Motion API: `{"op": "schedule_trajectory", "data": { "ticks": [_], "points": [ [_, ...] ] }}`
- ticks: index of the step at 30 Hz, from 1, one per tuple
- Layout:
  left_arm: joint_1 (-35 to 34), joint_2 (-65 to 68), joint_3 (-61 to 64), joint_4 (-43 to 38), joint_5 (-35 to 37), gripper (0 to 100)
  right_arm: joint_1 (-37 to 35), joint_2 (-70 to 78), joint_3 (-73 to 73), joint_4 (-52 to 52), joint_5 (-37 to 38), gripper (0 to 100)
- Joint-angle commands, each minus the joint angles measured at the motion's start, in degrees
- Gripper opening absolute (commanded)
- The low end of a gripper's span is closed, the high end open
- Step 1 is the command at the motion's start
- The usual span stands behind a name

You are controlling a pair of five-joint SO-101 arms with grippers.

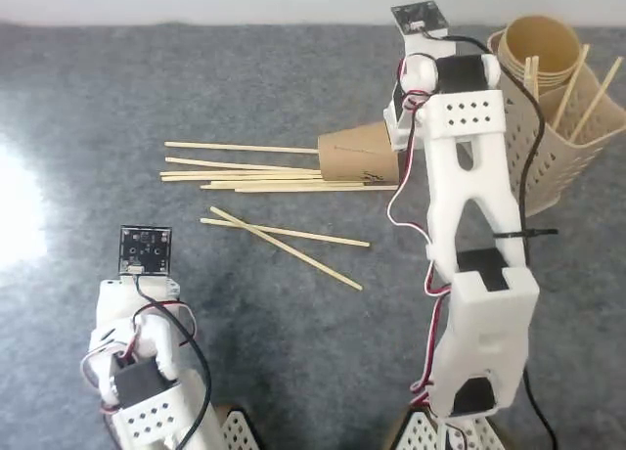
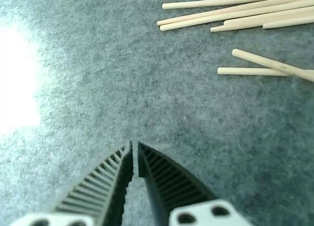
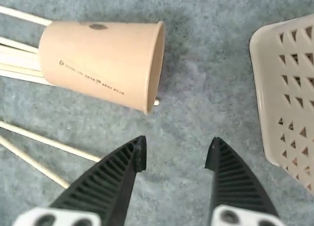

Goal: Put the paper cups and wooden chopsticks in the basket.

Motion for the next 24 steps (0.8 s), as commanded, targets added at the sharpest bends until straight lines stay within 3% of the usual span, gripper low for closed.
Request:
{"op": "schedule_trajectory", "data": {
  "ticks": [1, 21, 24],
  "points": [
    [0.9, -0.4, -0.5, -1.3, -0.6, 1, -3.2, 0.8, -0.2, -1.2, -0.4, 22.0],
    [2.5, -0.4, -0.4, -1.0, -0.7, 1, -4.9, 12.7, -0.2, -12.4, 5.8, 21.8],
    [2.5, -0.4, -0.4, -1.0, -0.7, 1, -4.9, 12.9, -0.2, -12.1, 6.0, 17.4]
  ]
}}
